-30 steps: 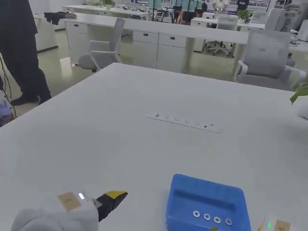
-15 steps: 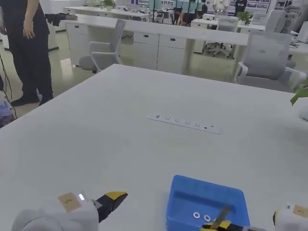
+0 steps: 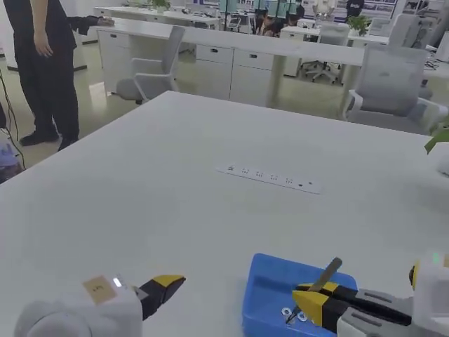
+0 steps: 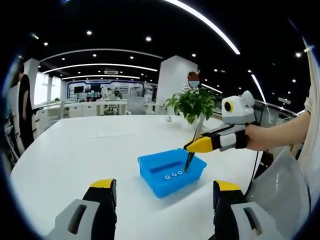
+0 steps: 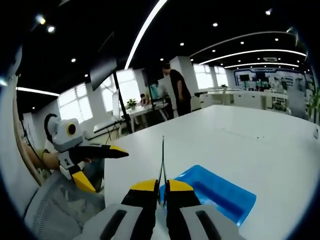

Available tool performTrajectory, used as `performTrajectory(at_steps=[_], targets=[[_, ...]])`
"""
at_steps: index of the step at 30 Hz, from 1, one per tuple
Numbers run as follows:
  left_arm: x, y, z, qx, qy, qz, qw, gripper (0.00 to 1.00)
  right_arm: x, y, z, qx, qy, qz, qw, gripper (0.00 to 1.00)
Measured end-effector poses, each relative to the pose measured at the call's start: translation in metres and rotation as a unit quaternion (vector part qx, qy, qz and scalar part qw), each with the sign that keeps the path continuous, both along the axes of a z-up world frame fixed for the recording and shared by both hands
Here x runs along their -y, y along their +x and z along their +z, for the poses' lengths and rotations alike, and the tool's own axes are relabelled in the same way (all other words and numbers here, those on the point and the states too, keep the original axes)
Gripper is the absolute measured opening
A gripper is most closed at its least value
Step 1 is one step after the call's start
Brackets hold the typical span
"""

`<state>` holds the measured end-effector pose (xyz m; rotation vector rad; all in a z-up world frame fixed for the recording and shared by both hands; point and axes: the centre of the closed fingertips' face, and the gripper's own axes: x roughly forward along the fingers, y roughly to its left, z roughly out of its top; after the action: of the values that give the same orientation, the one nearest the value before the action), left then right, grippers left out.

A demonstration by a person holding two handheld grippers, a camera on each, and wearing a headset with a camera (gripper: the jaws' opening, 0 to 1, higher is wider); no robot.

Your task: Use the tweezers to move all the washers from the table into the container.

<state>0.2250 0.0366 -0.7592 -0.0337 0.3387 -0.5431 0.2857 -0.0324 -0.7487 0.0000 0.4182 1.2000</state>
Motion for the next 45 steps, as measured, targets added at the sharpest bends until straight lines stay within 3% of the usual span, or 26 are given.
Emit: performTrajectory(at_steps=[5,10,14,26,31,40,45], targets=[[0.0,0.0,0.0,0.0,0.001,0.0,1.0,0.81,-0.007,0.015,0.002,0.005,-0.003,-0.009,0.9999,0.02],[-0.001,0.0,0.0,0.001,0.0,0.003,1.0,0.81,-0.012,0.029,-0.003,-0.006,-0.001,-0.023,0.9997,0.02],[-0.002,0.0,0.001,0.002,-0.002,0.004,1.0,0.81,-0.013,0.037,-0.011,-0.018,-0.006,-0.033,0.9993,0.02],[-0.002,0.001,0.001,0.001,-0.003,0.005,1.0,0.81,-0.014,0.056,-0.043,-0.024,-0.05,-0.043,0.9975,0.03],[-0.001,0.001,0.0,0.0,-0.003,0.005,1.0,0.81,-0.019,0.058,-0.058,-0.026,-0.07,-0.033,0.9967,0.03],[-0.005,0.002,0.0,0.001,-0.004,0.013,0.9999,0.81,-0.03,0.054,-0.073,-0.023,-0.087,-0.01,0.9959,0.03],[-0.008,0.003,0.006,0.007,-0.027,0.022,0.9994,0.81,-0.029,0.053,-0.081,-0.023,-0.093,-0.003,0.9954,0.03]])
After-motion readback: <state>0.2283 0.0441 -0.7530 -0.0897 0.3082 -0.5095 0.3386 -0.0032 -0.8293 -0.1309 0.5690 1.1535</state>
